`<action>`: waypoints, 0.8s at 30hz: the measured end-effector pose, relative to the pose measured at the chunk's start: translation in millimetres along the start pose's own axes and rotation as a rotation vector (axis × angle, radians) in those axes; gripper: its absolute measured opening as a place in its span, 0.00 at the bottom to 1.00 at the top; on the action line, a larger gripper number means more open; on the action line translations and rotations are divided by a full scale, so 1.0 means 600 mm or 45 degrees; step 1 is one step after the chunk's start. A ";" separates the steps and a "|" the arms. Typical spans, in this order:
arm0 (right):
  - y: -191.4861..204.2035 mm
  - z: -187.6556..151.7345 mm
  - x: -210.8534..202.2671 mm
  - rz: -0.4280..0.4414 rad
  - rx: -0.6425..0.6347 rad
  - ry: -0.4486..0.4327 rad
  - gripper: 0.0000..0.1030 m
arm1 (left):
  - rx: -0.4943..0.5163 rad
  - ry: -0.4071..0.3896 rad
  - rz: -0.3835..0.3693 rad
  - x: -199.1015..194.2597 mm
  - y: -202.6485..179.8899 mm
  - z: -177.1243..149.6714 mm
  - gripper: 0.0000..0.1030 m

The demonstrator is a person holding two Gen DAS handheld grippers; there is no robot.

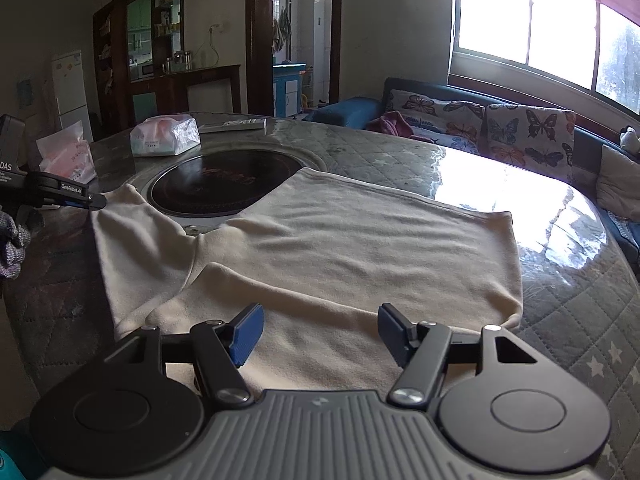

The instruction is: Fold clothes

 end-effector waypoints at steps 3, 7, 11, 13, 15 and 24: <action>-0.004 0.000 -0.005 -0.001 0.018 -0.016 0.63 | -0.028 -0.007 -0.077 -0.015 -0.006 0.007 0.09; -0.015 0.001 -0.018 0.006 0.065 -0.046 0.63 | -0.015 -0.062 -0.269 -0.070 -0.045 0.032 0.09; -0.037 -0.004 -0.035 0.007 0.154 -0.084 0.62 | 0.065 -0.114 -0.525 -0.139 -0.118 0.050 0.09; -0.047 -0.007 -0.044 -0.003 0.186 -0.098 0.61 | 0.124 -0.122 -0.653 -0.170 -0.164 0.050 0.09; -0.062 -0.013 -0.058 -0.021 0.232 -0.119 0.61 | 0.182 -0.127 -0.777 -0.199 -0.211 0.045 0.07; -0.129 -0.046 -0.115 -0.126 0.412 -0.173 0.56 | 0.489 -0.038 -1.164 -0.251 -0.375 -0.051 0.08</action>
Point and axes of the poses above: each gripper's, at about its wrist camera, not at the fingertips, and x roughly the way its jaws point, y to its left, z to its top, the point moved 2 cm from there along x, roughly the way its jaws point, and after that the axes turned 10 degrees about z, right-handed, at the moved point
